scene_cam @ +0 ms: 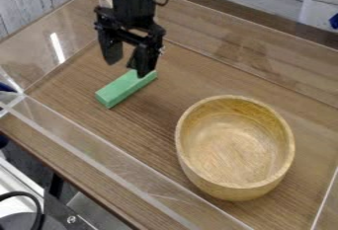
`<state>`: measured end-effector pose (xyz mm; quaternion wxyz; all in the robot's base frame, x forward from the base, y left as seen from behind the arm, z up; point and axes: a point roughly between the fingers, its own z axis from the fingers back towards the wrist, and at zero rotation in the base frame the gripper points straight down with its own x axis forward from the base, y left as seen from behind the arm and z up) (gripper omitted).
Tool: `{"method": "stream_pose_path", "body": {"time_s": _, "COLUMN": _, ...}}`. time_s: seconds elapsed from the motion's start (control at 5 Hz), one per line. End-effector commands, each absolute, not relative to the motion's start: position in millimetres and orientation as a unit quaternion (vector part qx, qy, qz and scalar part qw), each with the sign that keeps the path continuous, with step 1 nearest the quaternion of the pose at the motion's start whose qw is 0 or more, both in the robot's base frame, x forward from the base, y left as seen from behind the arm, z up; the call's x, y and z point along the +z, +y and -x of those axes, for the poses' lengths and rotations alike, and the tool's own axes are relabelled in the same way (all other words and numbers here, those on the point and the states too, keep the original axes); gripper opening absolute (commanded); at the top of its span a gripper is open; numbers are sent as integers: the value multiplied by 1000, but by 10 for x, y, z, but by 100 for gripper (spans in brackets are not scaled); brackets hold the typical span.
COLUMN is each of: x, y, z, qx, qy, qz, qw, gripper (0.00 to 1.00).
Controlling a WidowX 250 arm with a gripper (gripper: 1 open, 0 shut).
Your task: Put the green block in the brown bowl
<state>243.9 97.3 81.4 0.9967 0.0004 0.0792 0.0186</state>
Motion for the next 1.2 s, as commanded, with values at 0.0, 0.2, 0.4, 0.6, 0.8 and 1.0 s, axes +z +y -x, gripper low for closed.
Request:
{"method": "stream_pose_path", "body": {"time_s": 0.0, "x": 807, "y": 1083, "z": -2495, "qx": 17, "qy": 62, "qz": -5, "qw": 998, "gripper": 100}}
{"method": "stream_pose_path", "body": {"time_s": 0.2, "x": 688, "y": 1135, "z": -2522, "qx": 16, "qy": 68, "qz": -3, "qw": 998, "gripper": 100}}
{"method": "stream_pose_path", "body": {"time_s": 0.4, "x": 602, "y": 1191, "z": -2607, "qx": 13, "qy": 66, "qz": -1, "qw": 998, "gripper": 100}}
{"method": "stream_pose_path", "body": {"time_s": 0.6, "x": 625, "y": 1198, "z": -2646, "qx": 7, "qy": 58, "qz": 2, "qw": 998, "gripper": 100}}
{"method": "stream_pose_path", "body": {"time_s": 0.8, "x": 614, "y": 1201, "z": -2665, "qx": 4, "qy": 56, "qz": 3, "qw": 998, "gripper": 100}}
{"method": "stream_pose_path", "body": {"time_s": 1.0, "x": 587, "y": 1211, "z": -2683, "qx": 3, "qy": 56, "qz": 4, "qw": 998, "gripper": 100}}
